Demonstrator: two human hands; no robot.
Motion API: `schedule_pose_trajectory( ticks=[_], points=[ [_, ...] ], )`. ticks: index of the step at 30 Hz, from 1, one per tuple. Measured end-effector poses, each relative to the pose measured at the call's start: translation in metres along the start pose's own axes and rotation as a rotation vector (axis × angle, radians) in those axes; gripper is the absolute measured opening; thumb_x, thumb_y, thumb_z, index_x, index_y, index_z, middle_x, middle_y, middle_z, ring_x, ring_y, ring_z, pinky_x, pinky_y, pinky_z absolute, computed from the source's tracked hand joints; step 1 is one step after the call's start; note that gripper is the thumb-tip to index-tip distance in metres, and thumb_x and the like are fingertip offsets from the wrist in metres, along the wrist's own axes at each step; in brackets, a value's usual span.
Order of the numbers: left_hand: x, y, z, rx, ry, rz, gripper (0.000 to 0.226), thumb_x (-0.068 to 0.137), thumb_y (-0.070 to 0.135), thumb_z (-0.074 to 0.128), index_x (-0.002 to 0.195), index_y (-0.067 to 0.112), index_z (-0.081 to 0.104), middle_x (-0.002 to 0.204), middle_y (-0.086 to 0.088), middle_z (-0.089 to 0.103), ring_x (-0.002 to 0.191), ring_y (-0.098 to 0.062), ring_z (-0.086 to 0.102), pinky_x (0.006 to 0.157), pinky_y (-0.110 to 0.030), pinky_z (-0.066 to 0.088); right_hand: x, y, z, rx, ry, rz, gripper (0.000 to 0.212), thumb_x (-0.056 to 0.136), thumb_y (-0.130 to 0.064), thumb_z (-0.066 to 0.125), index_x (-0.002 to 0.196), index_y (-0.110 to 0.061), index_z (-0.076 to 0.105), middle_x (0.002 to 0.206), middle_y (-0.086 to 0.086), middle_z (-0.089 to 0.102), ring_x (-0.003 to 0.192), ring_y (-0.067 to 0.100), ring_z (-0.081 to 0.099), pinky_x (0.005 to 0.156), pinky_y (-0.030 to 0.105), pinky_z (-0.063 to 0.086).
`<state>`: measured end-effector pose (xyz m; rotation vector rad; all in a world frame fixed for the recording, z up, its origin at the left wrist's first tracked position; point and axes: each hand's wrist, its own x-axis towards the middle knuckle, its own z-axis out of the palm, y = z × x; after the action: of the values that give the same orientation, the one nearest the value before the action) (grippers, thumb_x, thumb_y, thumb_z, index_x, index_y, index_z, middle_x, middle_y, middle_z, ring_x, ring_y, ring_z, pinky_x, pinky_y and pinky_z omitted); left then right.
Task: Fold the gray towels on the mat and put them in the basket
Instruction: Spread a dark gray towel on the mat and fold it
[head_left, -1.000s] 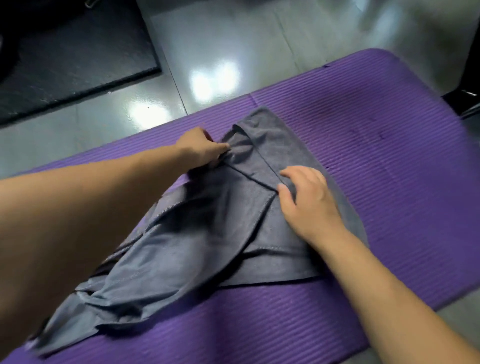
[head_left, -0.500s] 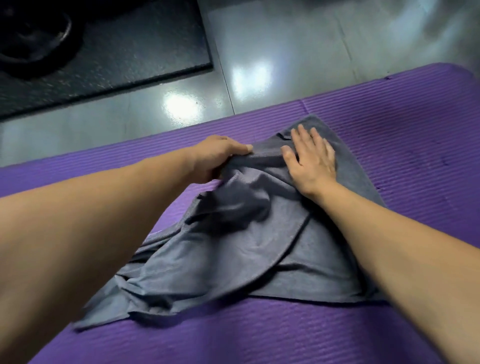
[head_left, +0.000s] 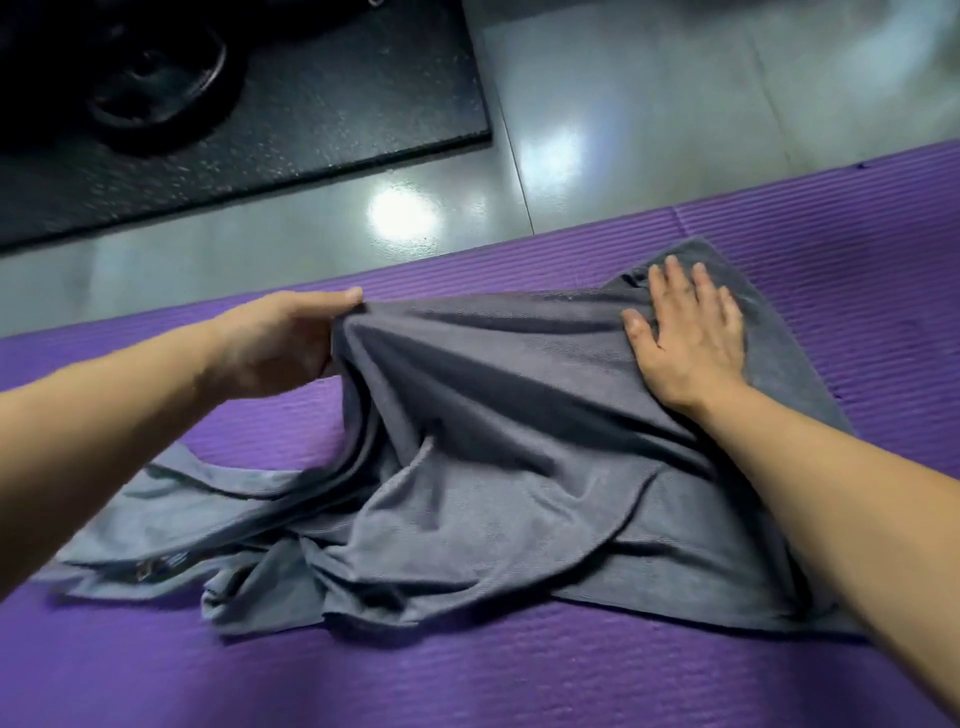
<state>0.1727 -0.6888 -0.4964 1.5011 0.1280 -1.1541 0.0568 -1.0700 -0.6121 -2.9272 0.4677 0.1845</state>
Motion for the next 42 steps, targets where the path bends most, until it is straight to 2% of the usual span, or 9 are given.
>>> schedule_pose_trajectory(
  ticks=[6,9,12,16,18,22,29,36,42],
  points=[
    [-0.012,-0.042,-0.011,0.307,0.506,0.159,0.032,0.094,0.047,0.064,0.085,0.017,0.061,0.067,0.002,0.057,0.06,-0.015,0.048,0.048,-0.021,0.037,0.006,-0.002,0.0,-0.1,-0.083,0.032,0.08,0.095,-0.066,0.005,0.162,-0.021,0.0,0.17,-0.002,-0.007,0.156,0.022,-0.01,0.126,0.046,-0.001],
    [-0.024,-0.056,-0.014,0.357,0.343,-0.014,0.05,0.08,0.056,0.078,0.096,0.008,0.071,0.074,-0.003,0.069,0.064,-0.017,0.061,0.059,-0.026,0.046,0.007,-0.005,-0.006,-0.103,-0.183,0.059,0.078,0.1,-0.064,0.013,0.162,-0.021,-0.005,0.169,-0.001,-0.015,0.155,0.024,-0.014,0.125,0.048,-0.003],
    [-0.03,-0.06,-0.019,0.449,0.339,0.001,0.02,0.092,0.023,0.074,0.09,0.004,0.068,0.072,-0.007,0.06,0.061,-0.018,0.049,0.055,-0.026,0.039,0.005,-0.028,-0.025,-0.104,-0.225,0.135,0.08,0.101,-0.061,0.026,0.162,-0.014,0.001,0.169,0.007,-0.009,0.155,0.031,-0.005,0.125,0.052,0.003],
    [-0.035,-0.051,-0.011,0.246,0.308,0.178,0.006,0.093,0.01,0.071,0.097,0.009,0.066,0.082,-0.008,0.065,0.071,-0.019,0.056,0.064,-0.028,0.045,-0.02,-0.105,-0.051,0.183,-0.04,-0.144,0.061,0.098,-0.038,0.056,0.15,-0.011,0.038,0.155,0.014,0.036,0.135,0.036,0.042,0.112,0.046,0.033],
    [-0.038,-0.044,-0.004,0.239,0.216,0.25,0.008,0.091,0.006,0.072,0.096,0.007,0.066,0.082,-0.008,0.066,0.072,-0.017,0.059,0.066,-0.026,0.048,-0.041,-0.156,-0.062,0.49,-0.144,-0.321,0.047,0.097,-0.03,0.062,0.141,-0.017,0.053,0.131,-0.001,0.057,0.114,0.016,0.058,0.099,0.026,0.042],
    [-0.043,-0.032,0.005,0.275,0.019,0.239,0.014,0.088,0.006,0.076,0.094,0.008,0.065,0.079,-0.001,0.065,0.07,-0.011,0.059,0.064,-0.019,0.047,-0.059,-0.223,-0.074,0.91,-0.422,-0.284,0.031,0.093,-0.029,0.071,0.122,-0.018,0.068,0.093,-0.013,0.069,0.073,-0.002,0.062,0.059,0.015,0.047],
    [-0.066,-0.03,-0.03,0.34,-0.158,-0.067,0.053,0.081,0.025,0.085,0.113,-0.012,0.064,0.115,-0.029,0.07,0.106,-0.044,0.066,0.103,-0.055,0.051,-0.044,-0.219,-0.083,0.804,-0.293,-0.187,0.015,0.089,-0.021,0.076,0.079,-0.017,0.066,0.061,-0.01,0.064,0.052,0.003,0.054,0.057,0.027,0.047],
    [-0.115,-0.026,-0.106,0.501,-0.016,0.077,0.026,0.082,0.029,0.083,0.086,0.007,0.07,0.083,-0.02,0.071,0.072,-0.031,0.065,0.061,-0.031,0.052,-0.028,-0.217,-0.087,0.32,-0.167,-0.056,0.013,0.089,-0.026,0.069,0.085,-0.02,0.059,0.082,0.002,0.07,0.072,0.026,0.069,0.075,0.041,0.058],
    [-0.14,-0.049,-0.129,0.505,0.023,0.267,0.043,0.071,0.028,0.089,0.094,0.007,0.06,0.078,-0.007,0.066,0.071,-0.019,0.064,0.062,-0.032,0.053,-0.074,-0.347,-0.119,0.764,-0.484,-0.342,0.032,0.095,-0.02,0.069,0.125,-0.021,0.058,0.13,-0.001,0.062,0.059,0.01,0.069,0.051,0.023,0.052]
  ],
)
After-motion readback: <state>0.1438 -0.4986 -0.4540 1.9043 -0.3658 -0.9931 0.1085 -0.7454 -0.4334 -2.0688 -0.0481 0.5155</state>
